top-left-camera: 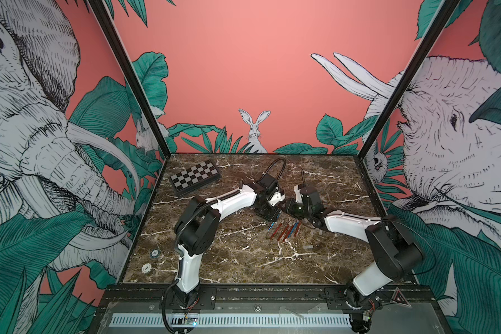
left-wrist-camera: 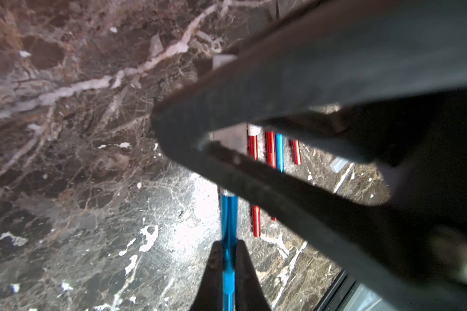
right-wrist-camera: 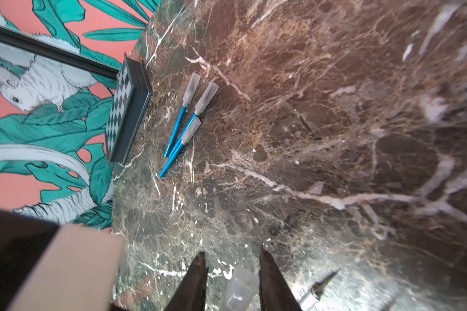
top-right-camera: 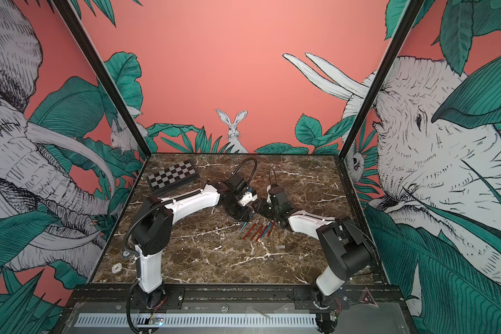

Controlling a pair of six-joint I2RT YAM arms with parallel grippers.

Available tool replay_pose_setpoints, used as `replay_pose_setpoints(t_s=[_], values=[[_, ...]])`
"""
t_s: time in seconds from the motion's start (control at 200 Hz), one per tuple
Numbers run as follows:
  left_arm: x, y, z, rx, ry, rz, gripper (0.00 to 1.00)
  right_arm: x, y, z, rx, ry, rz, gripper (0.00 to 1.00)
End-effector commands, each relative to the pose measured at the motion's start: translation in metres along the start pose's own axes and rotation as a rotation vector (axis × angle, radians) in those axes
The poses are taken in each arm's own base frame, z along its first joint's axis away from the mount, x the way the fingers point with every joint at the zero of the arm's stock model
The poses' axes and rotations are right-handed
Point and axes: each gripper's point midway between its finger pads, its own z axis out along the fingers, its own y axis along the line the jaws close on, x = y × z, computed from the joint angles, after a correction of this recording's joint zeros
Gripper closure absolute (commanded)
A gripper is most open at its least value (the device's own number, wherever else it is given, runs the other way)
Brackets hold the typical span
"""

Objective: Remove protective caps from carving knives
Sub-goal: Remove the protective sleeve from the carving knife.

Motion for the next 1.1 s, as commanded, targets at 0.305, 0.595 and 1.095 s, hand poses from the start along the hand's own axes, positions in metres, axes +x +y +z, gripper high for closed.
replay_pose_setpoints(t_s=[0.305, 0.595, 1.095], values=[[-0.005, -0.004, -0.012, -0.003, -0.016, 0.017, 1.0, -0.008, 0.012, 0.004, -0.041, -0.051, 0.023, 0.9], [-0.006, -0.002, -0.014, -0.02, -0.025, 0.013, 0.86, -0.01, 0.013, 0.002, -0.041, -0.065, 0.06, 0.98], [-0.007, -0.002, -0.013, -0.02, -0.026, 0.019, 0.75, -0.01, 0.02, 0.001, -0.072, -0.052, 0.114, 0.98]])
